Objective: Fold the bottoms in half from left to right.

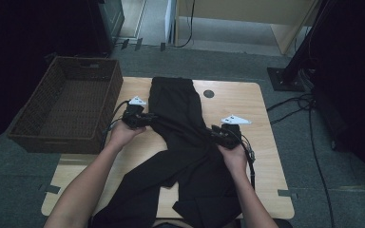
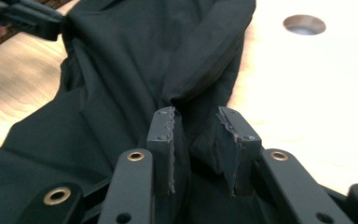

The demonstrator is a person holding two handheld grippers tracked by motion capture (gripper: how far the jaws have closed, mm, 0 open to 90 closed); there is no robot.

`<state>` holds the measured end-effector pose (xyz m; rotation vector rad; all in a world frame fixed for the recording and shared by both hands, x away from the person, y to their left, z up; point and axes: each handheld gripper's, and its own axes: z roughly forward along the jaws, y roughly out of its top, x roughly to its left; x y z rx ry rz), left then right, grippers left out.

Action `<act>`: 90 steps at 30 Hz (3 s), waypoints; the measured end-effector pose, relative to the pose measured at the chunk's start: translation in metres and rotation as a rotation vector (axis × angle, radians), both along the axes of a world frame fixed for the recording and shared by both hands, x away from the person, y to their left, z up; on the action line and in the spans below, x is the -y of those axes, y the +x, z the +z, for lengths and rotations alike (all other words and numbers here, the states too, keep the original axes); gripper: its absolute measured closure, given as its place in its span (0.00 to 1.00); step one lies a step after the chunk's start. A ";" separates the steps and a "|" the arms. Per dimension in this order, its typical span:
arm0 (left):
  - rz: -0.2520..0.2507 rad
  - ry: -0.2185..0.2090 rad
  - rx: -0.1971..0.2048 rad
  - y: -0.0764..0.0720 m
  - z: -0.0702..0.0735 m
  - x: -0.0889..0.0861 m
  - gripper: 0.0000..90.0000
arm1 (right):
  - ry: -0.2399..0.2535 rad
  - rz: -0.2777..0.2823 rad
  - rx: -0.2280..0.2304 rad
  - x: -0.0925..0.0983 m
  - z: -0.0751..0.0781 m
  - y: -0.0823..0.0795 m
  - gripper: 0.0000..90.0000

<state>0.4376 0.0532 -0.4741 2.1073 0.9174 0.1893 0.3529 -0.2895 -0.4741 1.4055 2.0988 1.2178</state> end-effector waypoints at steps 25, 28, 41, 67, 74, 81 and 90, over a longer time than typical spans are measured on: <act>0.009 0.089 -0.008 0.002 -0.034 0.015 0.76 | -0.012 -0.063 -0.076 0.004 -0.024 0.038 0.99; 0.015 0.107 -0.005 0.005 -0.033 0.014 0.76 | -0.029 -0.077 -0.068 0.009 -0.024 0.039 0.98; 0.016 0.042 -0.029 -0.001 -0.022 0.009 0.71 | 0.002 -0.054 -0.006 0.009 -0.003 0.017 0.78; 0.023 0.018 -0.015 -0.013 -0.037 0.018 0.74 | 0.017 0.194 -0.066 -0.069 -0.043 -0.043 0.61; -0.002 0.076 0.044 -0.014 -0.039 0.022 0.73 | -0.106 0.193 -0.024 -0.078 -0.045 -0.046 0.99; 0.031 0.064 0.062 -0.008 -0.041 0.017 0.80 | -0.024 0.170 -0.041 -0.064 -0.031 -0.045 1.00; 0.067 0.086 0.038 0.013 -0.038 0.010 0.80 | -0.068 0.125 -0.039 -0.028 -0.017 -0.043 1.00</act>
